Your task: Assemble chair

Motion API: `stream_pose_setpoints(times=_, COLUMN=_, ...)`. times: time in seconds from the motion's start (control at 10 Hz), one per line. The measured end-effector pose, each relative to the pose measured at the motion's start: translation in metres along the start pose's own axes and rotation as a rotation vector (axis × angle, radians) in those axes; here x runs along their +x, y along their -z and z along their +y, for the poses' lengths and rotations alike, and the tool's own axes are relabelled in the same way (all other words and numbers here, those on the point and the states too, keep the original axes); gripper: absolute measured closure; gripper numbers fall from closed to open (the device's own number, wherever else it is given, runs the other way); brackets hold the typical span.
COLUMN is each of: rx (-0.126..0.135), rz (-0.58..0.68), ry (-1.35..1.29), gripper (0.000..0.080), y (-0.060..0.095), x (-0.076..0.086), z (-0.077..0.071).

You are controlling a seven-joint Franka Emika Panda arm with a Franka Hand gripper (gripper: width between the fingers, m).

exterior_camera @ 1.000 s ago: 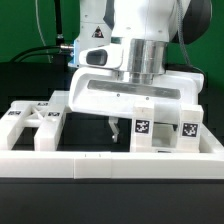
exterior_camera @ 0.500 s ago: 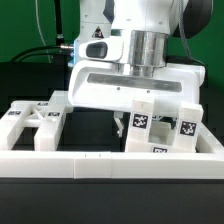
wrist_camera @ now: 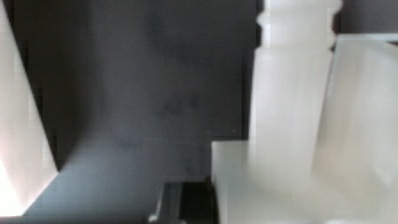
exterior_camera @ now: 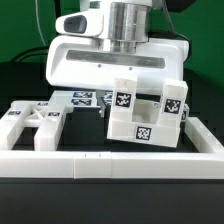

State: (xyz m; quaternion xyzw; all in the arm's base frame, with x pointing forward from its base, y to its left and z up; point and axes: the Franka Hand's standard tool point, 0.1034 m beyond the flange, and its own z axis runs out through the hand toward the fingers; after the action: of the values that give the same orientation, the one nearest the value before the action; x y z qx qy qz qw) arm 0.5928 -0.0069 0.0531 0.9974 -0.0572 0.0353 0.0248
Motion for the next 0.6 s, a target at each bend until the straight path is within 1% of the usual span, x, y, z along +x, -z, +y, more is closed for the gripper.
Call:
stream_pose_setpoints(times=0.1, rx=0.001, rz=-0.040, ry=-0.001, gripper=0.0765, y=-0.001, x=-0.005, z=0.000)
stream_pose_setpoints(times=0.2, rx=0.003, rz=-0.142, ry=-0.004, gripper=0.0765, y=-0.001, x=-0.013, z=0.000)
stream_pose_setpoints(times=0.3, rx=0.005, rz=-0.228, ry=0.006, gripper=0.0765, y=0.000, x=-0.014, z=0.003)
stream_pose_setpoints(times=0.4, rx=0.012, rz=-0.298, ry=0.021, gripper=0.0765, y=0.004, x=-0.013, z=0.009)
stream_pose_setpoints(times=0.5, rx=0.021, rz=-0.355, ry=0.031, gripper=0.0765, y=0.008, x=-0.016, z=0.013)
stream_pose_setpoints(times=0.6, rx=0.029, rz=-0.459, ry=0.030, gripper=0.0765, y=0.014, x=-0.024, z=0.018)
